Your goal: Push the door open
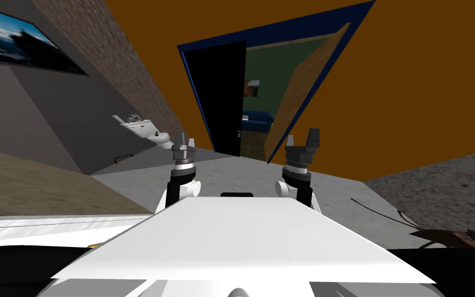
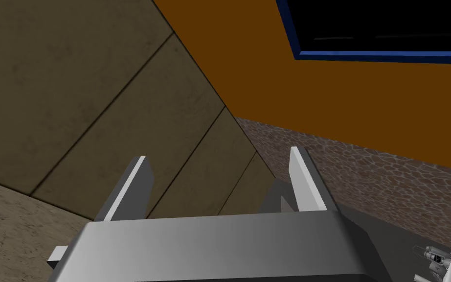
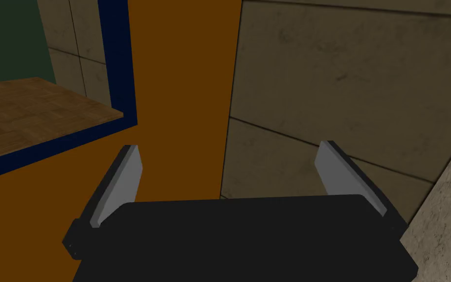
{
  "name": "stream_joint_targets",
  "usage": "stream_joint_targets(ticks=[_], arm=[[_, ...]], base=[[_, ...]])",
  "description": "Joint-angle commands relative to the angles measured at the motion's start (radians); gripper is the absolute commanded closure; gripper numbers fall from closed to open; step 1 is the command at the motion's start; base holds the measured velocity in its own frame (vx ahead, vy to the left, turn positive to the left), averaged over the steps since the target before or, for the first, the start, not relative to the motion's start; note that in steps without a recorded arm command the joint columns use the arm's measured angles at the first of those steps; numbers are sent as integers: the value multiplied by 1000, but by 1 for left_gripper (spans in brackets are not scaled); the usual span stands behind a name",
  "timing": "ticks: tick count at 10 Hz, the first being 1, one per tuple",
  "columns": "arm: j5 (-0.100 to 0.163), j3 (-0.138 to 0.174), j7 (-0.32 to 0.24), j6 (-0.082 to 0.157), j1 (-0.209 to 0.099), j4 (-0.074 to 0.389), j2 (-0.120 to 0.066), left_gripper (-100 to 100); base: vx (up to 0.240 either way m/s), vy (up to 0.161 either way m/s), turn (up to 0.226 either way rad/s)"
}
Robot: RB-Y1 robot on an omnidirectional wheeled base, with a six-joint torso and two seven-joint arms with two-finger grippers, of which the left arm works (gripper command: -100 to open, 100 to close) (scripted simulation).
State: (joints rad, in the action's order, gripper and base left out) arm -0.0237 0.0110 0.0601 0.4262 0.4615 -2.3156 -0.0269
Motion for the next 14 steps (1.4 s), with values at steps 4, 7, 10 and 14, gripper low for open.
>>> stream_joint_targets(ticks=[4, 7, 10, 14], arm=[[-5, 43, -6, 22, -36, 103, -18, -100], [-8, 66, -10, 33, -55, 156, -26, -100], [-11, 92, -14, 47, -77, 219, -33, -100], [-16, 132, -19, 67, -111, 313, -43, -100]], base=[[87, -5, -122], [93, 16, -99], [65, -3, -104], [85, 13, -122]])
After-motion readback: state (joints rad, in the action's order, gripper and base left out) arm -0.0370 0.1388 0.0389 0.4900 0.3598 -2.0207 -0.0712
